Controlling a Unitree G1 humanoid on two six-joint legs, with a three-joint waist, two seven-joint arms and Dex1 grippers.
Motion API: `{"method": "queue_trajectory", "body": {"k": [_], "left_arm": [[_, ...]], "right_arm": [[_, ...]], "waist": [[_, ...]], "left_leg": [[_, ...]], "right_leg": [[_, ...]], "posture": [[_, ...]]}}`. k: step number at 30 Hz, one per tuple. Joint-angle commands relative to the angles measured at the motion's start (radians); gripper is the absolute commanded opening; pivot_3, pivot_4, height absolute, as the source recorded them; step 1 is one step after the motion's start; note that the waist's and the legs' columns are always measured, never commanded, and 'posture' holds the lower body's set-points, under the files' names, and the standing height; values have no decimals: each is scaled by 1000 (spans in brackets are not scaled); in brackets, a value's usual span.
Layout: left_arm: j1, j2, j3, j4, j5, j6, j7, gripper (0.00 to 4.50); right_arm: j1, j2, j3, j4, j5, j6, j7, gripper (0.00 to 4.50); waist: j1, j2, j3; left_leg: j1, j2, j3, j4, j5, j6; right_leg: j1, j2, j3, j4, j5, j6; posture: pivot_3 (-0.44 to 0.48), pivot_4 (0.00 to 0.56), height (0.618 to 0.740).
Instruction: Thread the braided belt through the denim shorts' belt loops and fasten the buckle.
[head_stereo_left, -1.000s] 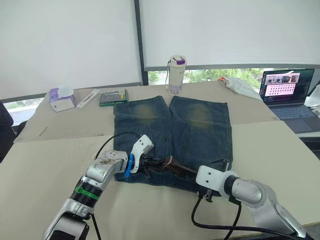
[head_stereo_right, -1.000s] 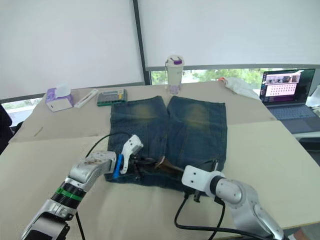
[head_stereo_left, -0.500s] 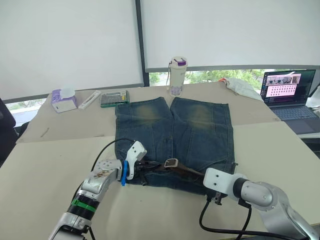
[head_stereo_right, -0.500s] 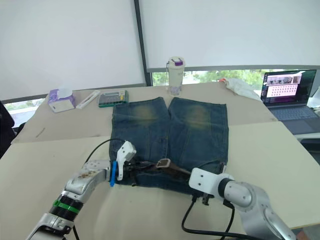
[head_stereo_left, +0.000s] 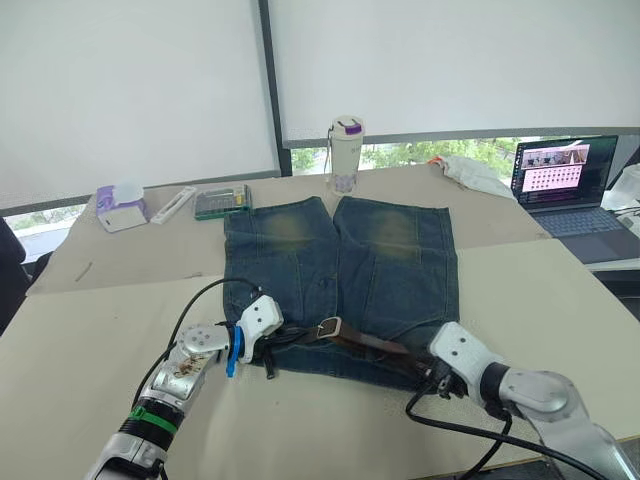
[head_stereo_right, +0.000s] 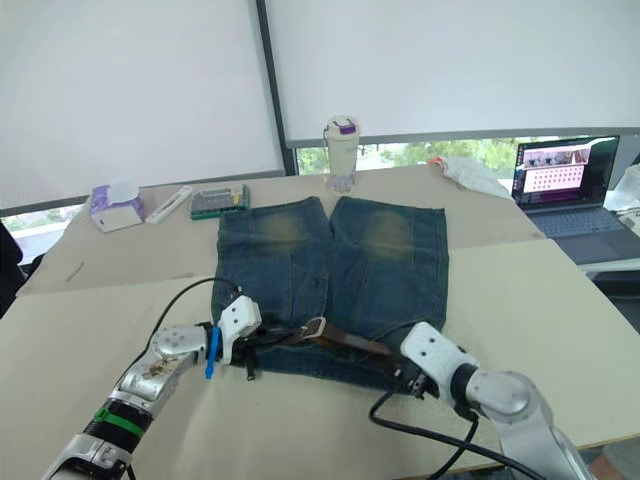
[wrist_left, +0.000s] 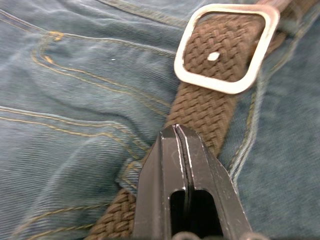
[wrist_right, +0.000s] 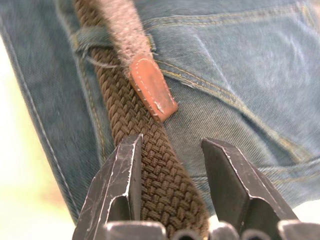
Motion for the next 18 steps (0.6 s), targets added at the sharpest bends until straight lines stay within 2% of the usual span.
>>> {"method": "queue_trajectory", "body": {"k": [1, 4, 5, 6, 9, 12, 13, 17, 18], "left_arm": [[57, 54, 91, 54, -36, 48, -10, 0], [112, 58, 191, -138, -227, 220, -52, 0], [142, 74, 213, -209, -265, 258, -60, 255], [175, 96, 237, -284, -304, 299, -66, 556], [272, 160, 302, -452, -394, 397, -79, 1529], [374, 212, 397, -561, -447, 457, -56, 2508], [410, 227, 422, -590, -454, 463, -57, 2843], [564, 275, 559, -670, -499, 504, -61, 4214], [591, 288, 575, -684, -502, 511, -66, 4214]], "right_arm": [[97, -32, -34, 60, -17, -34, -15, 2077], [90, 88, -165, -45, 184, -25, -4, 2077], [90, 125, -216, -87, 268, -7, 12, 2114], [102, 149, -270, -126, 352, 19, 34, 2353], [182, 129, -380, -179, 436, 37, 88, 3273], [252, 109, -505, -206, 509, 39, 120, 4286], [278, 103, -540, -216, 532, 36, 136, 4500], [365, 77, -688, -222, 604, 3, 202, 4500], [383, 72, -717, -217, 610, -11, 216, 4500]], "waist": [[0, -1, -4], [-8, -2, -4], [-16, 0, -3], [-19, 2, 0], [-16, 5, 7], [-1, 4, 9], [1, 4, 10], [7, 4, 13], [8, 4, 14]], "left_leg": [[0, 0, 0, 0, 0, 0], [0, 1, 0, 0, 0, 1], [-1, 1, 0, 0, 0, 1], [-1, 2, 0, 0, 0, 1], [-1, 4, 0, 0, -1, 1], [-2, 2, 0, 0, -2, 3], [-2, 2, 0, 0, -2, 4], [-4, 3, 1, -1, -3, 5], [-4, 3, 1, -1, -3, 5]], "right_leg": [[0, 0, 0, 0, 0, 0], [-1, 0, 1, 0, 0, 0], [-1, 0, 1, 0, 0, 0], [-4, 0, 2, 1, 0, 0], [-8, 0, 2, 0, 4, -7], [-8, -1, 1, -1, 5, -8], [-7, -1, 0, -2, 5, -8], [-2, -1, 0, -4, 0, -1], [-2, -1, 0, -4, 0, 0]], "posture": [[0, 150, 740], [0, 150, 740], [0, 150, 740], [0, 150, 740], [0, 150, 740], [0, 150, 740], [0, 150, 740], [0, 150, 740], [0, 150, 740]]}}
